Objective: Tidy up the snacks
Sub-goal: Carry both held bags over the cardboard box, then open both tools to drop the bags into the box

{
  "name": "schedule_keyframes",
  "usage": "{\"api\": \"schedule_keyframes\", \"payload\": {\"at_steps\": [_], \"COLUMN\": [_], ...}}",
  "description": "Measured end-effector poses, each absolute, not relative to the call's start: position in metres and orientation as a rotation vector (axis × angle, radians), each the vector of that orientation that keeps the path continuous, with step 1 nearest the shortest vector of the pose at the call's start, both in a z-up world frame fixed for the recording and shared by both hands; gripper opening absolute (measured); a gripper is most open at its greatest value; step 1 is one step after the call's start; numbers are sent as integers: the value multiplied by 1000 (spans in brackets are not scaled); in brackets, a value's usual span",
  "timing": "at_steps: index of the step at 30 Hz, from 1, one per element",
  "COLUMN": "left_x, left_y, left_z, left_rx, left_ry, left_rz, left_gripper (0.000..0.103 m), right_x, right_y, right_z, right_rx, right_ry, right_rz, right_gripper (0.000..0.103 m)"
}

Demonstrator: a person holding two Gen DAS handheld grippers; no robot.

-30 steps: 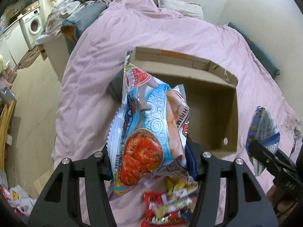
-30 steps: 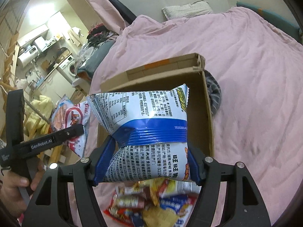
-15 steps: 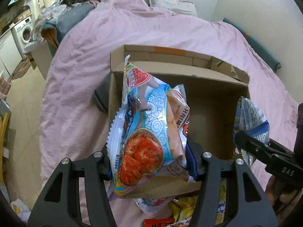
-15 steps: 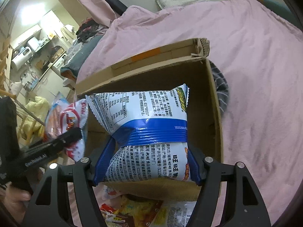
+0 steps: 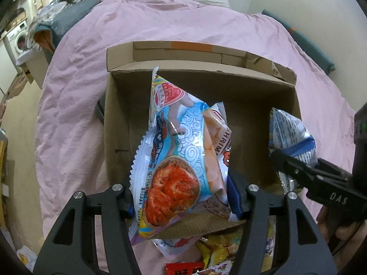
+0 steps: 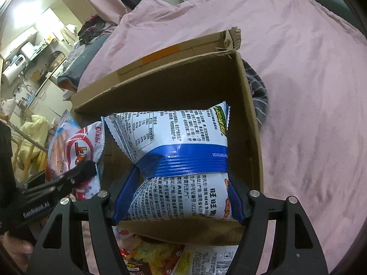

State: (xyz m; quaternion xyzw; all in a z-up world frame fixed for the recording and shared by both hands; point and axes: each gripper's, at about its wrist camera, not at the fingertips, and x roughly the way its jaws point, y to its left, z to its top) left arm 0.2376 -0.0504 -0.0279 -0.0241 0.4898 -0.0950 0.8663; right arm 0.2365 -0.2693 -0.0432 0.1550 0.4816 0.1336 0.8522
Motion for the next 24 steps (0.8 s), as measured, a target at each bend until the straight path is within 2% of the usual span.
{"api": "schedule_keyframes", "payload": {"at_steps": [10, 13, 16, 17, 18, 20, 24], "left_x": [237, 236, 233, 233, 232, 231, 230], "left_y": [-49, -50, -51, -51, -52, -52, -49], "left_z": [-34, -34, -32, -31, -30, -27, -23], "left_rx": [-66, -55, -48, -42, -38, -35, -39], "left_ry": [1043, 1038, 1032, 1028, 1022, 1012, 1001], "left_rz": [-191, -195, -202, -199, -197, -195, -180], "left_gripper": [60, 65, 74, 82, 88, 91, 91], "right_x": [242, 245, 244, 244, 243, 244, 242], "right_y": [-263, -263, -263, -264, -264, -266, -267], "right_z": [-43, -42, -42, -43, -43, -44, -42], "right_rx": [299, 308, 303, 305, 308, 319, 342], "right_ry": [1026, 1025, 1023, 1021, 1021, 1023, 1011], "right_rz": [287, 287, 288, 291, 291, 292, 294], "right_gripper": [74, 75, 75, 75, 76, 79, 93]}}
